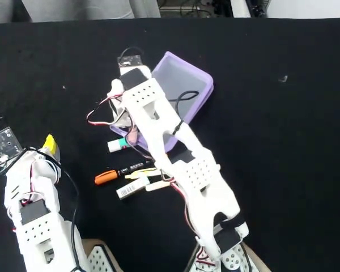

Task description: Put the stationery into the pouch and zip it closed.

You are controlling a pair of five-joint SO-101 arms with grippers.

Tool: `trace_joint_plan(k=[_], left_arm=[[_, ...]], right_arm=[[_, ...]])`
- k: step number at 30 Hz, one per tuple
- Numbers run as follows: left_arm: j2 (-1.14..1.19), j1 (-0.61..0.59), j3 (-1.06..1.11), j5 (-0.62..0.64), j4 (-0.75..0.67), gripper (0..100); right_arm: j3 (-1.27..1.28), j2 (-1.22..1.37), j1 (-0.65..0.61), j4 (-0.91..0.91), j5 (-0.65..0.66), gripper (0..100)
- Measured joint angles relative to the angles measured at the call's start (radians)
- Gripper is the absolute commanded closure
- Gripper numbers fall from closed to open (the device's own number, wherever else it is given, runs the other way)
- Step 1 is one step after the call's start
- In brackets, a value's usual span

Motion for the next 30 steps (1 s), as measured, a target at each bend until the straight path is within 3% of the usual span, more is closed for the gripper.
trace_joint_plan(k=[8,19,30], left_arm=[[0.000,0.008,0.000,-0.002,0.000,75],[0.000,0.101,0.021,-0.112,0.000,75],[0.000,0.141,0.038,-0.163,0.000,75]], right_arm=[[0.000,-0.244,0.078,0.002,0.192,98.8],[0.000,-0.423,0.138,0.002,0.399,98.8],[0.104,-0.588,0.138,0.002,0.465,98.8]])
